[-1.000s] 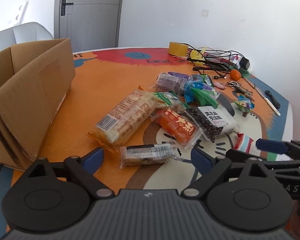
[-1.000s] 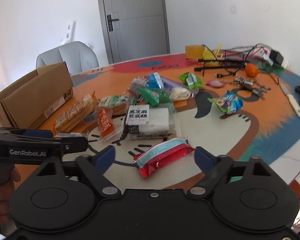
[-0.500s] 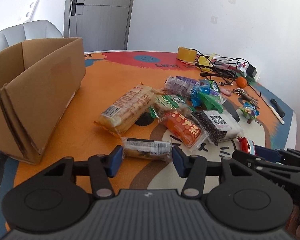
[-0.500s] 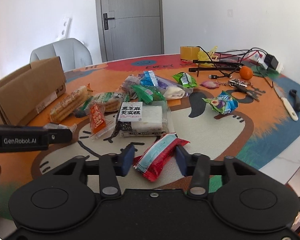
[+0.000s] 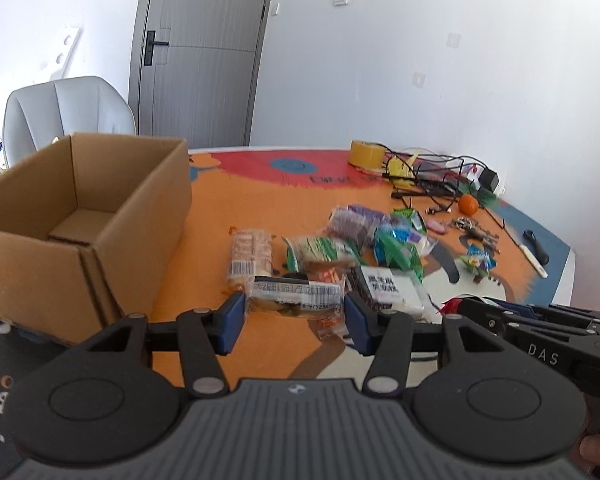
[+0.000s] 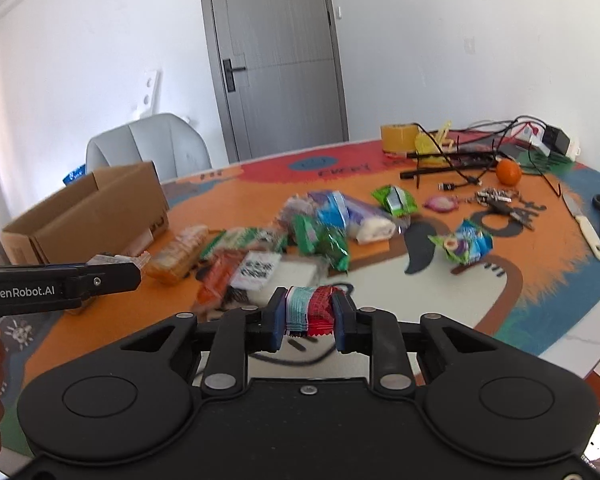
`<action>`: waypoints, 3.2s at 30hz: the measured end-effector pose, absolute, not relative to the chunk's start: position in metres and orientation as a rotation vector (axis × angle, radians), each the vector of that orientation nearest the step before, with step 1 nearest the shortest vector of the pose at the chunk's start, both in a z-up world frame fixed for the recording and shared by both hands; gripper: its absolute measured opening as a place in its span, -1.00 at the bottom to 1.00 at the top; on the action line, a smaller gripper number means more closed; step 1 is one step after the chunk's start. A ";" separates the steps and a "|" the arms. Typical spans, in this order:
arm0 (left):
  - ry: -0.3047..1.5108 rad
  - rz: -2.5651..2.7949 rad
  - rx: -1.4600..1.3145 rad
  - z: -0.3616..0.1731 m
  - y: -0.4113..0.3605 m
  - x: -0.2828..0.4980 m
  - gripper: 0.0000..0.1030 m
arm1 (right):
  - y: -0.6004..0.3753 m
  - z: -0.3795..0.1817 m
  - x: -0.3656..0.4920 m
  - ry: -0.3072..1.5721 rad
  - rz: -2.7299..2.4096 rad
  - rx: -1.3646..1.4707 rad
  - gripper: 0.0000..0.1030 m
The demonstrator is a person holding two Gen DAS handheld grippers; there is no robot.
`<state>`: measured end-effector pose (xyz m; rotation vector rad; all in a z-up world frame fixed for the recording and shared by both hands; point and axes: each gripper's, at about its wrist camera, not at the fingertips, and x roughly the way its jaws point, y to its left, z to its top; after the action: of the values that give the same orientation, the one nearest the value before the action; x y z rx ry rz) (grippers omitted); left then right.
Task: Organize snacks
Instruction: 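Carry the red-and-white snack with the right tool into the cardboard box and release, then return the right tool to the snack pile while the left tool approaches the red-patterned bar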
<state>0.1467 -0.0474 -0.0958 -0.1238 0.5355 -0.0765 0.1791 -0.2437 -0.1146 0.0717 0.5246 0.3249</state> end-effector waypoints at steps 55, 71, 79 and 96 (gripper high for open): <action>0.421 0.214 -0.171 -0.018 0.116 0.145 0.62 | -0.070 -0.041 0.229 0.433 0.755 0.241 -0.53; 0.480 0.282 -0.265 -0.022 0.121 0.122 0.85 | -0.100 -0.044 0.216 0.474 0.628 0.304 1.00; 0.465 0.212 -0.256 -0.024 0.097 0.119 1.00 | -0.130 -0.047 0.199 0.456 0.524 0.249 1.00; 0.467 0.127 -0.220 -0.024 0.060 0.104 1.00 | -0.188 -0.042 0.185 0.455 0.412 0.259 1.00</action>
<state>0.1036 0.0601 -0.0236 -0.2199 0.4665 0.1270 0.1854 -0.1878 -0.0423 0.2594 0.4550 0.4119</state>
